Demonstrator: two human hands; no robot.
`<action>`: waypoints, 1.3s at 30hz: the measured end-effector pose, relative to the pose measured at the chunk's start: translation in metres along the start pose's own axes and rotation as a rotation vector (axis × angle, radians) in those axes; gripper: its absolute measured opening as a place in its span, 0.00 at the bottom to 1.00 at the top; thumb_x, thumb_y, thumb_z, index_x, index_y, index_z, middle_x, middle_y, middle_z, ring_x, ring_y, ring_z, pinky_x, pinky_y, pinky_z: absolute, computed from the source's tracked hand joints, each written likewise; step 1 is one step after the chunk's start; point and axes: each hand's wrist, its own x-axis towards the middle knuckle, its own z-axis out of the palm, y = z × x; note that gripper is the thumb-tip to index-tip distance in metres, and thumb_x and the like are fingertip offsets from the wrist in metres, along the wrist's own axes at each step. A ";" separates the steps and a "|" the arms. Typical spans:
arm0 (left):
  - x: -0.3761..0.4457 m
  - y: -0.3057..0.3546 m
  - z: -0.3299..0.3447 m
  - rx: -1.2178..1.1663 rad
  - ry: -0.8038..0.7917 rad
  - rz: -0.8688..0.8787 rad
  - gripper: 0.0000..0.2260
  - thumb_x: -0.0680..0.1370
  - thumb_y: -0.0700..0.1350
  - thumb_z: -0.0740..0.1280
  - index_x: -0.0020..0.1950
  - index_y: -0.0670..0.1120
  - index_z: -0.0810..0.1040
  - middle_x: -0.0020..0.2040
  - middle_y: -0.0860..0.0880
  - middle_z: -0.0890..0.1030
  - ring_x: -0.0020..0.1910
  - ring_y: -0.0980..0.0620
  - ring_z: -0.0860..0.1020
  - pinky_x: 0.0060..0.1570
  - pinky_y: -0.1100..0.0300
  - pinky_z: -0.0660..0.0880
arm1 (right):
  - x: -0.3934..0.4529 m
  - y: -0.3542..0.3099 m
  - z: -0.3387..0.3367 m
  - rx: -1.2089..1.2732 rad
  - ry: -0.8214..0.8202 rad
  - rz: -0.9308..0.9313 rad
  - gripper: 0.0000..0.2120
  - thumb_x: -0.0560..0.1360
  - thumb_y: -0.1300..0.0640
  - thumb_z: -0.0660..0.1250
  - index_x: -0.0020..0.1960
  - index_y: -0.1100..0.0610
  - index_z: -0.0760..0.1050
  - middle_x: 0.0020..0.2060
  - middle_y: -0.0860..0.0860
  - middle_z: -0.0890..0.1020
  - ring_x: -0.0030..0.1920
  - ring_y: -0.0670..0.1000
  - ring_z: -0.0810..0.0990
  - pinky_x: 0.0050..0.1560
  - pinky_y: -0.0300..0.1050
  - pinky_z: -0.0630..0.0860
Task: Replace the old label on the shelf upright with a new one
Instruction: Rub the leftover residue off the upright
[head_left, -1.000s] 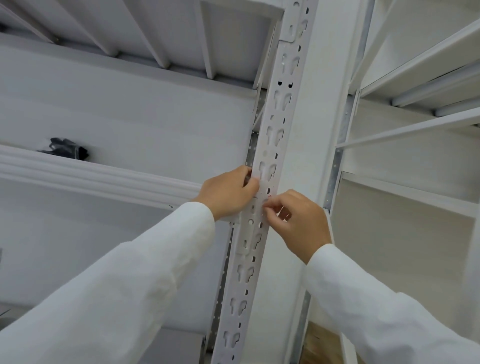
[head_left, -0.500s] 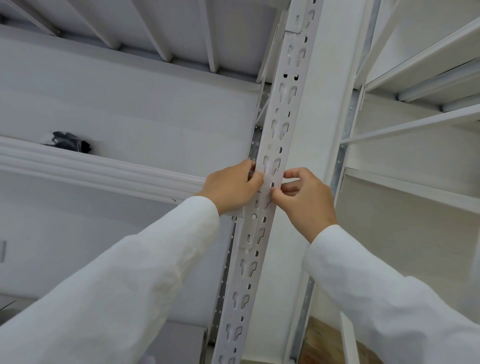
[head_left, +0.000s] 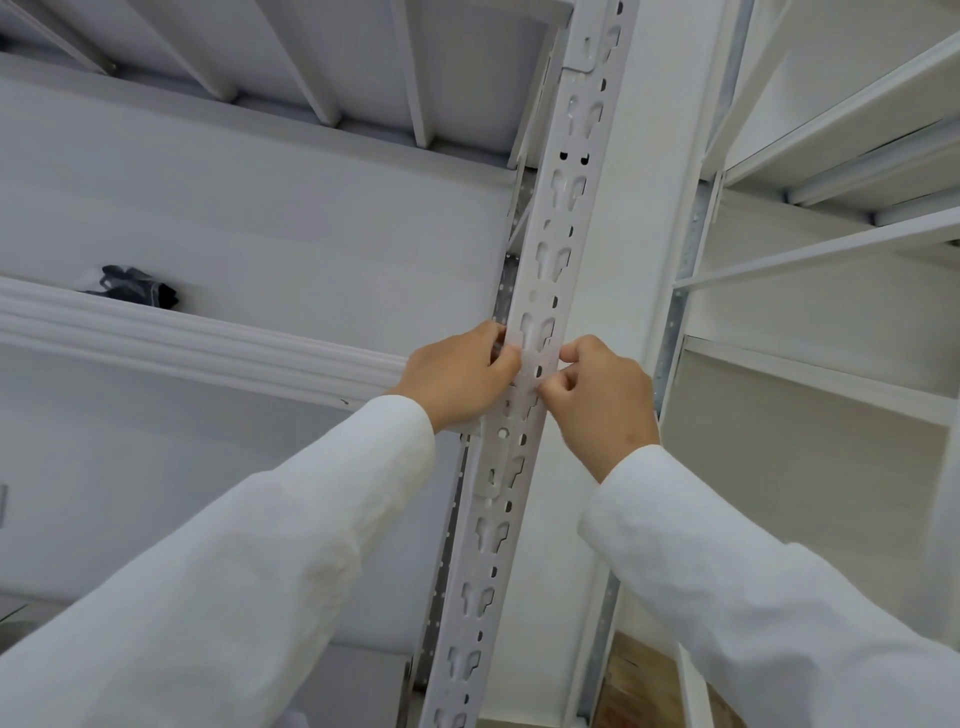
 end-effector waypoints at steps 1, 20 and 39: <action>0.000 0.000 0.000 0.003 -0.003 -0.002 0.09 0.81 0.52 0.51 0.50 0.50 0.67 0.52 0.50 0.82 0.48 0.46 0.76 0.42 0.55 0.64 | 0.003 0.005 -0.002 -0.006 0.021 0.013 0.09 0.72 0.60 0.60 0.50 0.57 0.76 0.41 0.53 0.83 0.44 0.57 0.77 0.43 0.44 0.71; 0.001 -0.001 0.003 0.029 0.012 -0.001 0.13 0.81 0.52 0.50 0.56 0.48 0.71 0.49 0.50 0.80 0.48 0.46 0.76 0.42 0.55 0.63 | 0.010 0.012 -0.008 0.360 -0.038 0.110 0.04 0.68 0.51 0.71 0.41 0.50 0.78 0.33 0.45 0.83 0.37 0.49 0.83 0.47 0.53 0.81; 0.000 -0.003 0.004 0.020 0.012 0.018 0.11 0.81 0.51 0.50 0.48 0.47 0.68 0.39 0.51 0.75 0.40 0.47 0.72 0.34 0.60 0.62 | 0.008 0.021 -0.009 0.139 0.008 0.053 0.07 0.71 0.58 0.60 0.39 0.57 0.76 0.34 0.53 0.83 0.38 0.56 0.82 0.44 0.53 0.80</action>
